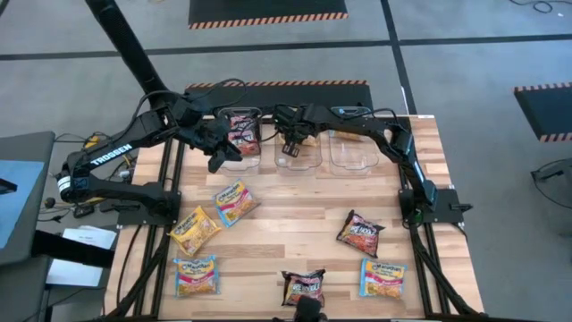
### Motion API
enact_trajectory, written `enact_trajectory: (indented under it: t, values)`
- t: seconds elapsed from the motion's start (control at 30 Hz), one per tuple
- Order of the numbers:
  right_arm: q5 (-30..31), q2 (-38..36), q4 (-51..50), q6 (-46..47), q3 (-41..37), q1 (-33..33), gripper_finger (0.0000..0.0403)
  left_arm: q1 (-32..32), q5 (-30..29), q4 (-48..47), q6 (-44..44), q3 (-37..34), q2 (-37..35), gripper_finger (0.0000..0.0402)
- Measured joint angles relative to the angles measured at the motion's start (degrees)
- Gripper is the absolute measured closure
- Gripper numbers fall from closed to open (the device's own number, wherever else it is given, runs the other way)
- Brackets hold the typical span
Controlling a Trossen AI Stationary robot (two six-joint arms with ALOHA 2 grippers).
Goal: Sort Maruchan noodles
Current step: Put the yellow noodle pack into the center transparent bin
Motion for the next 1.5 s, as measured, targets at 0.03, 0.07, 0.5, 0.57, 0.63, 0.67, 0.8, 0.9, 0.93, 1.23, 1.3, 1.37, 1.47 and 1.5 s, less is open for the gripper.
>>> enact_trajectory:
  t: [0.03,0.07,0.5,0.57,0.63,0.67,0.8,0.9,0.93,1.23,1.3,1.37,1.47,1.5]
  values:
    - [-0.02,0.00,-0.04,0.01,0.00,-0.20,0.0300,0.00,0.00,0.00,-0.03,0.00,0.00,0.0271]
    - [-0.02,0.00,-0.02,0.27,0.00,-0.24,0.0292,0.00,0.00,0.00,-0.07,0.00,0.00,0.0271]
    - [0.04,0.00,-1.32,2.86,0.02,-0.07,0.0228,0.00,0.00,0.00,-0.13,0.00,0.00,0.0271]
    - [0.05,0.00,-1.33,2.86,0.02,-0.11,0.0225,0.00,0.00,-0.02,-0.14,0.00,0.00,0.0271]
    - [0.21,0.00,-1.67,2.87,0.02,-0.09,0.0222,0.00,0.00,-0.02,-0.16,0.00,0.00,0.0271]
    - [0.60,0.00,-1.78,2.91,0.02,-0.09,0.0221,0.00,0.00,-0.02,-0.17,0.00,0.00,0.0271]
    - [3.06,0.00,-2.97,2.89,0.04,0.33,0.0222,0.00,0.00,-0.02,-0.20,0.00,0.00,0.0271]
    - [2.94,0.00,-3.35,2.87,0.04,0.67,0.0223,0.00,0.00,-0.02,-0.20,0.00,0.00,0.0271]
    - [2.58,0.00,-3.60,2.89,0.04,0.71,0.0223,0.00,0.01,-0.02,-0.20,0.00,0.00,0.0271]
    - [-0.36,-0.02,-2.33,4.38,0.07,1.08,0.0223,0.00,0.00,-0.02,-0.17,0.00,0.00,0.0271]
    - [-0.79,-0.02,-1.89,4.39,0.07,0.85,0.0223,0.00,0.02,-0.02,0.49,0.00,0.00,0.0271]
    - [-1.28,-0.02,-2.31,4.39,0.07,0.56,0.0223,0.00,0.00,-0.02,0.95,0.00,0.00,0.0271]
    - [-1.33,-0.02,-2.80,3.92,0.07,0.05,0.0223,0.00,0.02,-0.02,1.23,0.00,0.00,0.0271]
    - [-1.61,-0.02,-2.76,3.76,0.07,-0.15,0.0223,0.00,0.01,-0.03,1.25,0.00,0.00,0.0271]
